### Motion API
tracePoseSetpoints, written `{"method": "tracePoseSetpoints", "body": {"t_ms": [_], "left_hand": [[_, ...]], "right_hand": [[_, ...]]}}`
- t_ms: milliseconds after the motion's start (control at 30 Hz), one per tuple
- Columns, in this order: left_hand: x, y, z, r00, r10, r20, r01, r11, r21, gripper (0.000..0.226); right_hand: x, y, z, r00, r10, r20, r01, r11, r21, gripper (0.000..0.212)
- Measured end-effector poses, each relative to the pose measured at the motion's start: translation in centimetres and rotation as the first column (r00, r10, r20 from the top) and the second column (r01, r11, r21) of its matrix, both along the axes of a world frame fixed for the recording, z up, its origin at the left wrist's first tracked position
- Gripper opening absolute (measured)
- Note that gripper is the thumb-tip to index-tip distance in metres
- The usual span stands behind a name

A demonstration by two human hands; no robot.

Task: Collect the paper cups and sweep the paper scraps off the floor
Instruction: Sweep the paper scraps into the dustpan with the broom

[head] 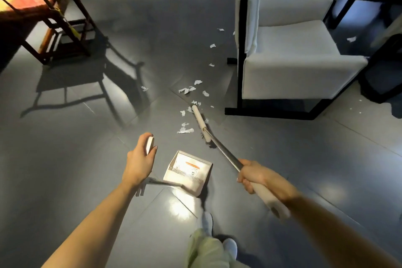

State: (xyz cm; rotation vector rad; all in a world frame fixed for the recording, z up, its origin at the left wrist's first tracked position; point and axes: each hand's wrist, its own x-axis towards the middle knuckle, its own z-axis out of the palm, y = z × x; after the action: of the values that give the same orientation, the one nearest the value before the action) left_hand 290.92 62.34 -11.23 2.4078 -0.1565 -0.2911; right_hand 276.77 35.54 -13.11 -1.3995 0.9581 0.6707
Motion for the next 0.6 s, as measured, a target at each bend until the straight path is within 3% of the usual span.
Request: {"method": "tracePoseSetpoints", "body": {"t_ms": [267,400,600], "left_hand": [[8.4,-2.1,-0.3,0.997,0.074,-0.002,-0.074,0.997,0.023,0.023],[13.3,-3.2,-1.0,0.995,0.1,-0.006,-0.1,0.995,0.023,0.021],[20.1,-4.5,-1.8,0.993,0.114,-0.026,-0.112,0.991,0.074,0.022]], "right_hand": [[12.3,-5.7,-1.8,0.998,0.016,0.052,-0.011,0.995,-0.102,0.052],[18.0,-9.5,-3.0,0.994,0.099,0.049,-0.086,0.972,-0.217,0.063],[24.4,-13.3,-5.0,0.978,0.207,-0.021,-0.204,0.94,-0.273,0.056]]}}
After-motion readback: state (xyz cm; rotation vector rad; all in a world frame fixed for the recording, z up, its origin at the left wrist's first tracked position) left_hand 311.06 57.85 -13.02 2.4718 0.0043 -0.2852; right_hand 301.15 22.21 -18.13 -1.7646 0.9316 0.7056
